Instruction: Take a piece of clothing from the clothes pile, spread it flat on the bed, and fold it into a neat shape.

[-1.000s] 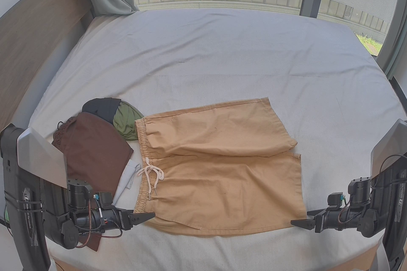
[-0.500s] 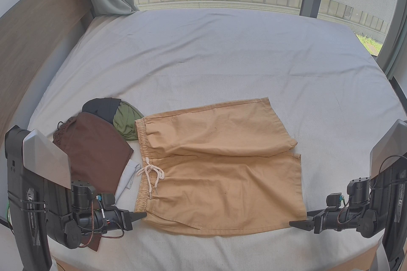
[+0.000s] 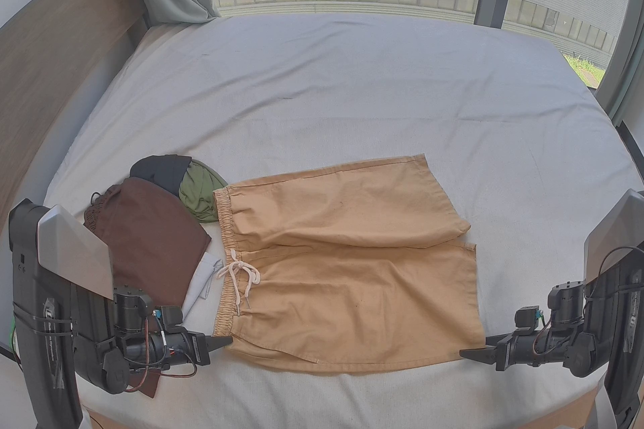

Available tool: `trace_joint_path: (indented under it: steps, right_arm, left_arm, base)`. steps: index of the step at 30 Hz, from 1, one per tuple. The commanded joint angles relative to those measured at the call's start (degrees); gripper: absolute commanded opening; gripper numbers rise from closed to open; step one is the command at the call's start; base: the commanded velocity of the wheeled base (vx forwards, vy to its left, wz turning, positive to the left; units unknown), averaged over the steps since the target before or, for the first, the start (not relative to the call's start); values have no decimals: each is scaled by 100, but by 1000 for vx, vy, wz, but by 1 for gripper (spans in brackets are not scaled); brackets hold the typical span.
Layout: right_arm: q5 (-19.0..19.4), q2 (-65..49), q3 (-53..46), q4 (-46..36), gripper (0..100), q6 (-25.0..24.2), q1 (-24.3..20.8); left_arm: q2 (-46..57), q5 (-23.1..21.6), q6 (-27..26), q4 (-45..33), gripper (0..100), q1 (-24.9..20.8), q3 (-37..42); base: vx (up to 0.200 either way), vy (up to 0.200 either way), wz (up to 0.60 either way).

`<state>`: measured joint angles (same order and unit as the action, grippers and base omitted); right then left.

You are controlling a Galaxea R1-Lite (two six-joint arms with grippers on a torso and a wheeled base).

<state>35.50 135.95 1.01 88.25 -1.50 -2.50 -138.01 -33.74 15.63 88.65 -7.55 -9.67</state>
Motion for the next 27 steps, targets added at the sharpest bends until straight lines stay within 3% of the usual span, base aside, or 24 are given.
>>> trace_joint_path:
  steps: [1, 10, 12, 13, 17, 21, 27]
  right_arm:
    - [1, 72, -84, -1, 0, 9, -5]
    - [-8, 134, -92, -1, 0, 18, 13]
    - [-17, 142, -92, -9, 0, 18, 21]
    - [-8, 151, -101, -53, 0, 97, 30]
    - [-8, 72, -101, -537, 0, 704, 100]
    - [-8, -42, -101, -800, 0, 1073, 162]
    - [-8, -51, -101, -844, 0, 1187, 197]
  left_arm:
    - [-7, -1, 10, 3, 0, -1, 0]
    - [29, -9, 10, 3, 0, 25, 17]
    - [143, -168, 37, 3, 0, 51, 123]
    - [301, -563, 37, 3, 0, 139, 281]
    - [354, -774, -25, 3, 0, 306, 492]
    - [319, -800, -473, -6, 0, 438, 694]
    - [283, -809, -921, -6, 0, 500, 905]
  base:
    - [0, 0, 0]
    - [0, 0, 0]
    - [0, 0, 0]
    - [0, 0, 0]
    - [0, 0, 0]
    - [0, 0, 0]
    - [0, 0, 0]
